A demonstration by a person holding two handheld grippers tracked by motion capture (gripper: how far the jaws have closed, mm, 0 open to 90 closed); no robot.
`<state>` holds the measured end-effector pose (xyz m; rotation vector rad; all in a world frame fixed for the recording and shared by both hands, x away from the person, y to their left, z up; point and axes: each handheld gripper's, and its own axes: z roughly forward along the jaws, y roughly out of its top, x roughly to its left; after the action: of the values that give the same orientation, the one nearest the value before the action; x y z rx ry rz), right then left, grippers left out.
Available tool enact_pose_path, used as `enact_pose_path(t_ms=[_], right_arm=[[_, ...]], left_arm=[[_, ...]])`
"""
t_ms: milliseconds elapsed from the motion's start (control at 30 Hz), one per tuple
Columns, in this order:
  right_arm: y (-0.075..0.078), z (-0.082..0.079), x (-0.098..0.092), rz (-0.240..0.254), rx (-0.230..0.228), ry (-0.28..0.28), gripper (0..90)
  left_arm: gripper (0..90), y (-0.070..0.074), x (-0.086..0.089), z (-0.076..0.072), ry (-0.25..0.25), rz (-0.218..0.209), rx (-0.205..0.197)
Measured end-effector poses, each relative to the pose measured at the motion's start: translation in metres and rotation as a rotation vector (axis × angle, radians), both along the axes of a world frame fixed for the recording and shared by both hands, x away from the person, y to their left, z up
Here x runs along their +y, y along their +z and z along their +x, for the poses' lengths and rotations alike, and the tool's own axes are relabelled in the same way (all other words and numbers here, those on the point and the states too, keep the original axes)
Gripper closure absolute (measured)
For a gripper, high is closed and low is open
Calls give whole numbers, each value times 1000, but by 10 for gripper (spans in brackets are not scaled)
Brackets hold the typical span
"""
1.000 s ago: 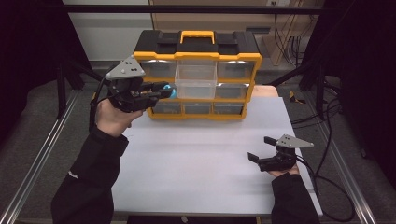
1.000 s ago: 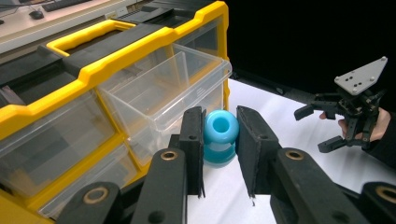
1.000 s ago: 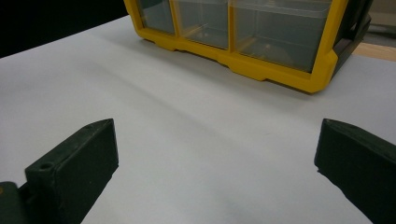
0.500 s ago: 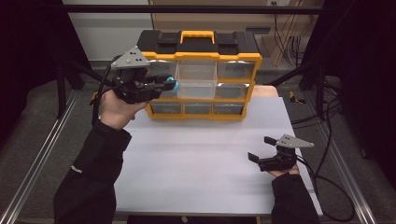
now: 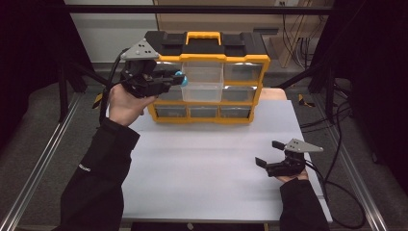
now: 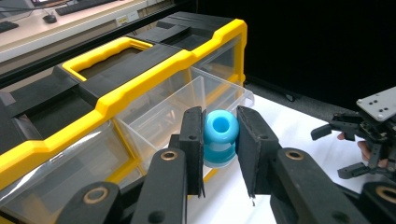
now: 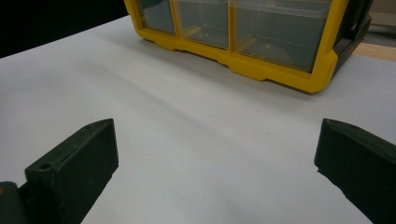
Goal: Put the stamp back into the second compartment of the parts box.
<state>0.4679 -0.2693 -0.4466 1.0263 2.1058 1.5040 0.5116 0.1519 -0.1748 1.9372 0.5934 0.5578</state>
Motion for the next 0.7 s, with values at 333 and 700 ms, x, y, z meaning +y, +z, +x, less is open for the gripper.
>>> enact_pose_path(t_ms=[333,700], right_arm=[[0,0,0,-1,2,0,3],[0,0,0,3,0,1,3]], left_arm=[[728,3,-4,11,18,-6,-3],[728,2,-8,23,39,-6,-1]])
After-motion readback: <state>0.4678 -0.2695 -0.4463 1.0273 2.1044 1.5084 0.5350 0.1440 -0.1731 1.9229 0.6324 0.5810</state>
